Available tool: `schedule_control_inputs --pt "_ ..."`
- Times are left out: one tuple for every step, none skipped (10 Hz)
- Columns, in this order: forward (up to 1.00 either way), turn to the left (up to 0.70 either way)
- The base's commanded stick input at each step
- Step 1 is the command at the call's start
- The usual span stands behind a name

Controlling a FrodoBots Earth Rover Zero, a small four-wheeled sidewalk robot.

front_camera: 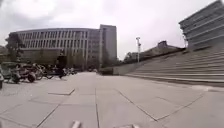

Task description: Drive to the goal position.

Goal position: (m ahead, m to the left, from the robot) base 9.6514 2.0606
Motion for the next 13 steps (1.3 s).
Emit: schedule_control_inputs --pt "0.70 0.35" --pt "0.70 0.35" --pt "0.70 0.35" --pt "0.70 0.35" --pt "0.70 0.33" --pt "0.70 0.28" --pt "0.70 0.02" --pt "0.70 0.00" --pt "0.70 0.00" --pt "0.70 0.00" --pt "0.70 0.00" --pt "0.70 0.00" --pt "0.70 0.00"
